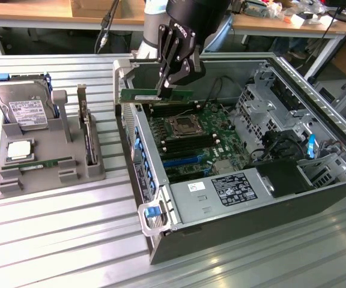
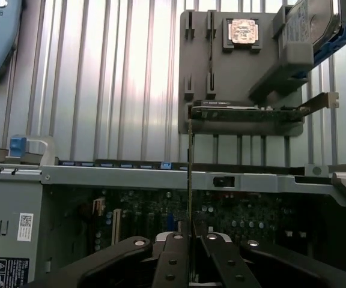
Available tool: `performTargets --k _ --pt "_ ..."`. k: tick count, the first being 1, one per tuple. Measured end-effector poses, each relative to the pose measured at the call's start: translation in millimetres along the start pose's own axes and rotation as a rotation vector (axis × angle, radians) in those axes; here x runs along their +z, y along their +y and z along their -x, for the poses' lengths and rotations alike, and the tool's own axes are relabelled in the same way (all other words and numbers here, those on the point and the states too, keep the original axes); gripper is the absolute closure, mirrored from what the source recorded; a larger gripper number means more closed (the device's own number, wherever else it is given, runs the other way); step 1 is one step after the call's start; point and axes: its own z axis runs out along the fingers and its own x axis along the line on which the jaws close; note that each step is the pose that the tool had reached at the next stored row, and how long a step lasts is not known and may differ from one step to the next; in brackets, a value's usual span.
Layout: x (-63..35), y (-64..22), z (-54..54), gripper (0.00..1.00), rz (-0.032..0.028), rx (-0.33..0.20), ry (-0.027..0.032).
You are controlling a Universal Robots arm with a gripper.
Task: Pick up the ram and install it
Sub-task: 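Pick up the ram and move it above insertion slot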
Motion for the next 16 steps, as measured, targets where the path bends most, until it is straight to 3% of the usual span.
performTargets --k 3,13,16 --pt "-1.5 -8.0 -0.3 0.87 0.0045 0.0 -0.0002" --pt "-3.9 -20.4 -0.8 0.87 0.0116 0.0 -0.0004" --pt "-5.6 -29.4 -1.2 0.87 0.0176 -0.001 -0.0007"
